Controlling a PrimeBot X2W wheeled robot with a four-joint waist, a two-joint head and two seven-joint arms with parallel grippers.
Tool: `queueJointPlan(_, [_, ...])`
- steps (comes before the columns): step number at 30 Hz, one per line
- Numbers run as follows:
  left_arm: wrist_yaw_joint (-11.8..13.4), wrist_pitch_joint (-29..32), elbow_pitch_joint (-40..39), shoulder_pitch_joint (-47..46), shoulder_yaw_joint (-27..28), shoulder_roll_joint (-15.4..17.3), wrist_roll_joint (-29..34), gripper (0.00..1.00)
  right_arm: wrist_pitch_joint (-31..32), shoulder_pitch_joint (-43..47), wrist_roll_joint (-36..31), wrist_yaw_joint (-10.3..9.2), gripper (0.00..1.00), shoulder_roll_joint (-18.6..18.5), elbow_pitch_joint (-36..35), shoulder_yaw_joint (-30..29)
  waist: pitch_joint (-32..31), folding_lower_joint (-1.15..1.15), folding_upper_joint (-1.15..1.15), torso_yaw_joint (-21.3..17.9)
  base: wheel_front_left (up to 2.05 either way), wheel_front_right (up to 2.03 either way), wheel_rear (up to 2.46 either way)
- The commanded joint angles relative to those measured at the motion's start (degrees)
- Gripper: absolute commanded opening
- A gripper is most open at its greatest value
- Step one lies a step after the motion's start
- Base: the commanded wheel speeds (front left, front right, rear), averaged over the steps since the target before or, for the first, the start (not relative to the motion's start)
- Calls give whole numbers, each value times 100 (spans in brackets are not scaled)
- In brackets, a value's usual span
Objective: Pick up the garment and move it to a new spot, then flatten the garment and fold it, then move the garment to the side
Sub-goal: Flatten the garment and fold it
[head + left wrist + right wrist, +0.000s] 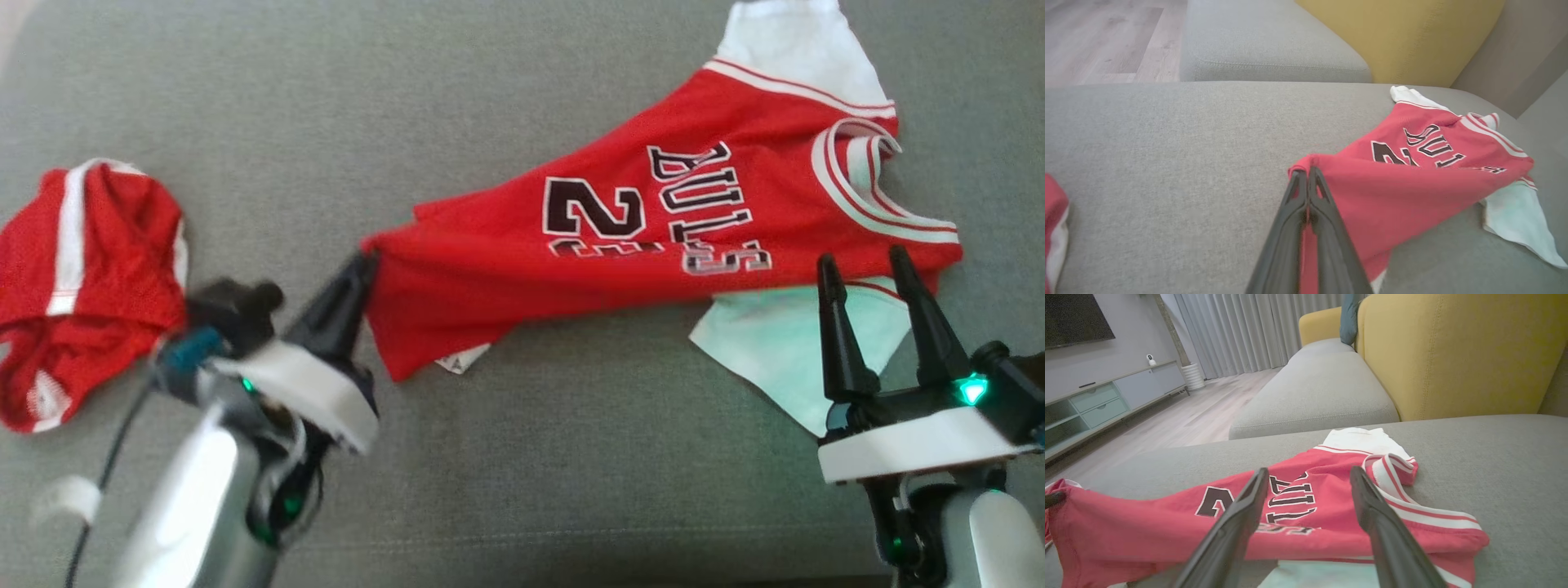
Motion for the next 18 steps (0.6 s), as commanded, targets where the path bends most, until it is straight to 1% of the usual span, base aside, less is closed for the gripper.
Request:
queueJointPlan(1, [-6, -75, -132, -373, 267, 84, -21, 0, -13, -219, 20, 20, 100, -19, -232, 121, 91, 0, 0, -73, 0, 0, 0])
queueJointPlan(7, [-115, -375, 1030, -1041, 343, 16, -73, 0, -12, -285, -29, 20, 100, -19, -212, 93, 241, 0, 0, -187, 0, 0, 0])
queueJointPlan(8, [-125, -398, 1211, -1110, 347, 7, -85, 34, -9, -296, -64, 20, 100, -19, -209, 95, 246, 0, 0, -202, 0, 0, 0])
queueJointPlan(9, [-126, -460, 1364, -1172, 361, -4, -87, 100, -6, -304, -83, 20, 100, -18, -204, 101, 247, 0, 0, -214, 0, 0, 0])
queueJointPlan(13, [-50, -911, 1708, -1243, 388, -45, 12, 100, -9, -320, -249, 20, 100, -18, -186, 86, 194, 0, 0, -223, 0, 0, 0])
queueJointPlan(18, [257, -1549, 1686, -1038, 455, -25, 282, 100, 8, -296, -399, 20, 100, -29, -166, 87, 44, 0, 0, -151, 0, 0, 0])
